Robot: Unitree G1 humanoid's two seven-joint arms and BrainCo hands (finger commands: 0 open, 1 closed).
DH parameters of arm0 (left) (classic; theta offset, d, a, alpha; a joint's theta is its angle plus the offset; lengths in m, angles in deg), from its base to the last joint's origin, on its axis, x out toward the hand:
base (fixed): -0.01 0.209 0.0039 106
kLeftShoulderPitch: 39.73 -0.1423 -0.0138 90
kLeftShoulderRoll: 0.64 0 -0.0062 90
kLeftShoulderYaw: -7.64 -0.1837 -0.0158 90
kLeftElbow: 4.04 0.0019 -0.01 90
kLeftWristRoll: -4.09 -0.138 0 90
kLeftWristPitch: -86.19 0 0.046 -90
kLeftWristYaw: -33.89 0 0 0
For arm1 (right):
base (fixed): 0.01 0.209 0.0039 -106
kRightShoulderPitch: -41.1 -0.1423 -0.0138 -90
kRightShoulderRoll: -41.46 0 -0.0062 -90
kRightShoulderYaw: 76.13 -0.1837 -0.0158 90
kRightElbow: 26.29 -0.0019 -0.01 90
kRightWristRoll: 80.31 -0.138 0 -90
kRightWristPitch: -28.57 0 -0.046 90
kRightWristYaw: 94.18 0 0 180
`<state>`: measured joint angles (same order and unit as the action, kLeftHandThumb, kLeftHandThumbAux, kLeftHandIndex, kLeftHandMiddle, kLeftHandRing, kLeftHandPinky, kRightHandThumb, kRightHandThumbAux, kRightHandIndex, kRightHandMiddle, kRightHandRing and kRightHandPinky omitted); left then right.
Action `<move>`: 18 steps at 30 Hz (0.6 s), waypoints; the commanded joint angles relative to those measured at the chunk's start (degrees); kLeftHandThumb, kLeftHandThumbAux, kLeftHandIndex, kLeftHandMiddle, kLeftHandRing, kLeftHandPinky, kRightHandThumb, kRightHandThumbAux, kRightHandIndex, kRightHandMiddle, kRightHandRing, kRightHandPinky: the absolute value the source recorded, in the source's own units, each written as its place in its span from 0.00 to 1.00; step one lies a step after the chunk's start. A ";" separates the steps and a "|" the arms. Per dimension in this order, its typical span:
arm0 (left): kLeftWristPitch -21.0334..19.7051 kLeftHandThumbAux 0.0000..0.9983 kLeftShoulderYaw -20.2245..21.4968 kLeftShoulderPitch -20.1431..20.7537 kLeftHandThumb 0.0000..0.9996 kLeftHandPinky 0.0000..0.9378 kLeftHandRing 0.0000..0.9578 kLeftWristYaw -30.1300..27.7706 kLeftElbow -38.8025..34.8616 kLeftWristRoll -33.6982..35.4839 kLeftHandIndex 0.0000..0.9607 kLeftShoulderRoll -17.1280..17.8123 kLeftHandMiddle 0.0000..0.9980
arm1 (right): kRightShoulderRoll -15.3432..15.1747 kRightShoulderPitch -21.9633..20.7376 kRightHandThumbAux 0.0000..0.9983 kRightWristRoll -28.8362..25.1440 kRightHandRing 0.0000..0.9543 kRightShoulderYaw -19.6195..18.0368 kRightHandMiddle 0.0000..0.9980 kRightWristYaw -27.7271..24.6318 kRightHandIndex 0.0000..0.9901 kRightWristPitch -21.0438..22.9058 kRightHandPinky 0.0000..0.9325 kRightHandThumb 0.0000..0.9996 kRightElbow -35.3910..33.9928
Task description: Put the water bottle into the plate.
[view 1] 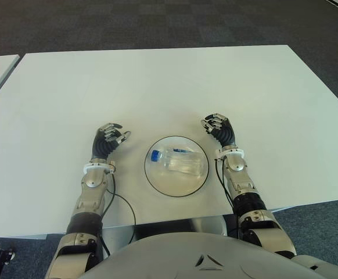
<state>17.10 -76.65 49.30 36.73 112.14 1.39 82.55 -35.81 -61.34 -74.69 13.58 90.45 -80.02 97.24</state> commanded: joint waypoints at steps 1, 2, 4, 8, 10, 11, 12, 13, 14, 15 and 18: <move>-0.04 0.72 -0.22 0.18 0.70 0.64 0.65 -1.14 1.94 0.55 0.45 -0.35 0.63 | 0.00 0.05 0.73 -0.33 0.68 -0.11 0.64 -0.36 0.44 -0.15 0.65 0.71 0.78; 0.14 0.72 -0.16 0.21 0.70 0.64 0.65 -1.07 2.04 0.59 0.45 -0.42 0.63 | 0.01 0.02 0.73 -0.39 0.68 -0.13 0.64 -0.41 0.44 -0.02 0.65 0.71 0.79; 0.48 0.72 -0.10 0.27 0.70 0.65 0.65 -0.94 2.24 0.68 0.45 -0.52 0.63 | 0.03 -0.01 0.73 -0.50 0.67 -0.16 0.64 -0.50 0.44 0.19 0.65 0.71 0.82; 0.92 0.72 -0.05 0.35 0.70 0.65 0.65 -0.64 2.49 0.65 0.45 -0.59 0.63 | -0.10 -0.50 0.73 -0.92 0.67 -0.47 0.63 -0.81 0.44 0.76 0.66 0.71 1.61; 0.70 0.72 -0.01 0.40 0.70 0.64 0.65 -0.54 2.33 0.70 0.45 -0.64 0.63 | -0.13 -1.00 0.73 -1.46 0.67 -0.86 0.63 -1.21 0.44 1.23 0.66 0.71 2.72; 0.59 0.72 0.01 0.41 0.70 0.64 0.65 -0.51 2.25 0.72 0.45 -0.65 0.63 | -0.14 -1.21 0.73 -1.67 0.66 -1.03 0.62 -1.38 0.44 1.38 0.66 0.71 3.18; 0.53 0.72 0.01 0.40 0.70 0.64 0.65 -0.48 2.18 0.72 0.45 -0.69 0.63 | -0.15 -1.33 0.73 -1.80 0.66 -1.16 0.62 -1.51 0.44 1.43 0.67 0.71 3.48; 0.55 0.72 0.00 0.37 0.71 0.64 0.65 -0.52 2.14 0.75 0.45 -0.71 0.63 | -0.18 -1.60 0.73 -1.99 0.66 -1.38 0.62 -1.71 0.44 1.34 0.67 0.71 4.21; 0.58 0.72 0.00 0.35 0.70 0.64 0.65 -0.56 2.13 0.78 0.45 -0.73 0.63 | -0.20 -1.79 0.73 -2.10 0.66 -1.54 0.62 -1.84 0.44 1.23 0.67 0.71 4.73; 0.63 0.72 0.00 0.33 0.70 0.64 0.65 -0.63 2.12 0.84 0.45 -0.74 0.63 | -0.25 -2.13 0.73 -2.34 0.66 -1.77 0.62 -2.05 0.44 1.10 0.67 0.71 5.61; 0.51 0.72 0.09 0.35 0.70 0.65 0.65 -0.50 1.97 0.87 0.45 -0.83 0.63 | -0.09 -2.66 0.73 -3.05 0.65 -2.30 0.61 -2.48 0.44 1.21 0.67 0.71 7.09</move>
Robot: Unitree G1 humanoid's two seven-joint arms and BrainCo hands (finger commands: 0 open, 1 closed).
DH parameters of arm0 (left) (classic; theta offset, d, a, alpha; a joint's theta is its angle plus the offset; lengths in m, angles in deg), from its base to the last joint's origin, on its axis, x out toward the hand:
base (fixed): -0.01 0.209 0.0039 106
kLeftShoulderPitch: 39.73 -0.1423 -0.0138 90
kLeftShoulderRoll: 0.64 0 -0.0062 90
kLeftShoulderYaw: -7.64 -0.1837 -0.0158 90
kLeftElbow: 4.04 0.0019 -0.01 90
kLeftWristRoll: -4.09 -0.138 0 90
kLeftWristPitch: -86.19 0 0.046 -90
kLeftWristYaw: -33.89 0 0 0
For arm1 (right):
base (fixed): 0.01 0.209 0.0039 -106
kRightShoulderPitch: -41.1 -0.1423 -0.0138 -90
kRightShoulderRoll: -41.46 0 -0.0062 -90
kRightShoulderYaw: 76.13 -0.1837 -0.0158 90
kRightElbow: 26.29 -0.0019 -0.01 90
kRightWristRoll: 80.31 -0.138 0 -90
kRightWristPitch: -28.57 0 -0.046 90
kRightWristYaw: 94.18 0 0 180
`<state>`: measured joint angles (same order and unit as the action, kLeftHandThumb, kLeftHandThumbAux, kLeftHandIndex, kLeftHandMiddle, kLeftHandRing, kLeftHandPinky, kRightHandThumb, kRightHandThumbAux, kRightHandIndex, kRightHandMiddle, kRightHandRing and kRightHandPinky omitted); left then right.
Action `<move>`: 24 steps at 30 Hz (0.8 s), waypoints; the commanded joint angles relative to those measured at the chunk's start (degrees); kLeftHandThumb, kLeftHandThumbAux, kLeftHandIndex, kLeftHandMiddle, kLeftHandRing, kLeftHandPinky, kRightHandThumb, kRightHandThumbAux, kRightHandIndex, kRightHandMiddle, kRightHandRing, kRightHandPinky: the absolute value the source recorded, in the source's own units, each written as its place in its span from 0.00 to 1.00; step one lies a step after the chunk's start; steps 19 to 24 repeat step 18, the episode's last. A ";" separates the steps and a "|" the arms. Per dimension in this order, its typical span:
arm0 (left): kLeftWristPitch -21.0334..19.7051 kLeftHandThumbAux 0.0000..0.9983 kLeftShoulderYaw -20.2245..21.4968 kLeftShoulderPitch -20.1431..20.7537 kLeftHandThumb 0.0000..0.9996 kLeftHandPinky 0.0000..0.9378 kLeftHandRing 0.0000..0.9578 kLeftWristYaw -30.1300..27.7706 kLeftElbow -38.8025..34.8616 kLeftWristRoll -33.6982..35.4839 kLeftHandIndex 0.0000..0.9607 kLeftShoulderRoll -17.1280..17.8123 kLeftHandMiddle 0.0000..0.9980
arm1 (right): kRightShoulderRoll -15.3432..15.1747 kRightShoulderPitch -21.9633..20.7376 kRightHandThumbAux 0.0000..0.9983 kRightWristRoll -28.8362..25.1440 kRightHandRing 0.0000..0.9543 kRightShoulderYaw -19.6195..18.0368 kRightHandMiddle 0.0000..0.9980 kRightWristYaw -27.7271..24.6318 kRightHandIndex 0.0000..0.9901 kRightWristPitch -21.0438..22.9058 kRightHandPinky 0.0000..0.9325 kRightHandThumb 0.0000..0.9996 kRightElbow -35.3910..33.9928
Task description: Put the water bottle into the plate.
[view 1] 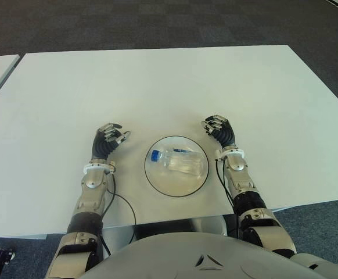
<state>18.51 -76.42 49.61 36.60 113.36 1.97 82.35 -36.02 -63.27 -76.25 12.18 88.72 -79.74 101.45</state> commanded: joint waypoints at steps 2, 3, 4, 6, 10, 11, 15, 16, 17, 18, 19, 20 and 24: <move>-1.01 0.72 -0.16 0.05 0.70 0.66 0.66 -0.32 0.67 0.17 0.45 -0.57 0.64 | 0.18 -0.97 0.73 -1.64 0.65 -1.11 0.61 -0.92 0.44 0.79 0.67 0.71 3.52; -1.05 0.72 -0.17 0.05 0.70 0.66 0.66 -0.31 0.64 0.11 0.45 -0.55 0.64 | 0.21 -1.08 0.73 -1.66 0.65 -1.21 0.61 -1.00 0.44 0.71 0.67 0.71 3.79; -1.07 0.72 -0.18 0.02 0.70 0.67 0.66 -0.36 0.59 0.10 0.45 -0.52 0.64 | 0.22 -1.17 0.73 -1.66 0.65 -1.29 0.61 -1.09 0.44 0.57 0.67 0.71 4.07; -1.11 0.72 -0.20 -0.02 0.70 0.67 0.67 -0.45 0.52 0.08 0.45 -0.46 0.64 | 0.23 -1.36 0.73 -1.66 0.65 -1.44 0.61 -1.27 0.44 0.29 0.67 0.71 4.60; -1.20 0.72 -0.22 -0.11 0.70 0.67 0.67 -0.56 0.32 0.05 0.45 -0.35 0.65 | 0.21 -1.65 0.73 -1.71 0.65 -1.61 0.61 -1.42 0.44 -0.23 0.67 0.71 5.51; -1.22 0.72 -0.22 -0.13 0.70 0.67 0.67 -0.57 0.26 0.05 0.45 -0.33 0.65 | 0.20 -1.72 0.73 -1.70 0.65 -1.66 0.60 -1.42 0.44 -0.38 0.67 0.71 5.74; -1.34 0.72 -0.22 -0.21 0.70 0.66 0.67 -0.61 0.04 0.08 0.45 -0.30 0.64 | 0.24 -1.98 0.73 -1.84 0.64 -1.94 0.60 -1.56 0.44 -0.95 0.66 0.71 6.49; -1.40 0.72 -0.21 -0.24 0.70 0.66 0.67 -0.63 -0.04 0.10 0.45 -0.29 0.64 | 0.28 -2.04 0.73 -1.96 0.65 -2.05 0.60 -1.64 0.44 -1.13 0.66 0.71 6.69; -1.44 0.72 -0.21 -0.26 0.70 0.66 0.67 -0.65 -0.10 0.11 0.45 -0.29 0.64 | 0.31 -2.09 0.73 -2.03 0.65 -2.12 0.60 -1.70 0.44 -1.27 0.67 0.71 6.85; -1.49 0.72 -0.20 -0.28 0.70 0.65 0.66 -0.66 -0.17 0.13 0.45 -0.28 0.64 | 0.33 -2.16 0.73 -2.13 0.65 -2.20 0.60 -1.77 0.44 -1.44 0.67 0.71 7.05; -1.49 0.72 -0.20 -0.28 0.70 0.65 0.66 -0.66 -0.17 0.13 0.45 -0.28 0.64 | 0.33 -2.16 0.73 -2.13 0.65 -2.20 0.60 -1.77 0.44 -1.44 0.67 0.71 7.05; -1.49 0.72 -0.20 -0.28 0.70 0.65 0.66 -0.66 -0.17 0.13 0.45 -0.28 0.64 | 0.33 -2.16 0.73 -2.13 0.65 -2.20 0.60 -1.77 0.44 -1.44 0.67 0.71 7.05; -1.49 0.72 -0.20 -0.28 0.70 0.65 0.66 -0.66 -0.17 0.13 0.45 -0.28 0.64 | 0.33 -2.16 0.73 -2.13 0.65 -2.20 0.60 -1.77 0.44 -1.44 0.67 0.71 7.05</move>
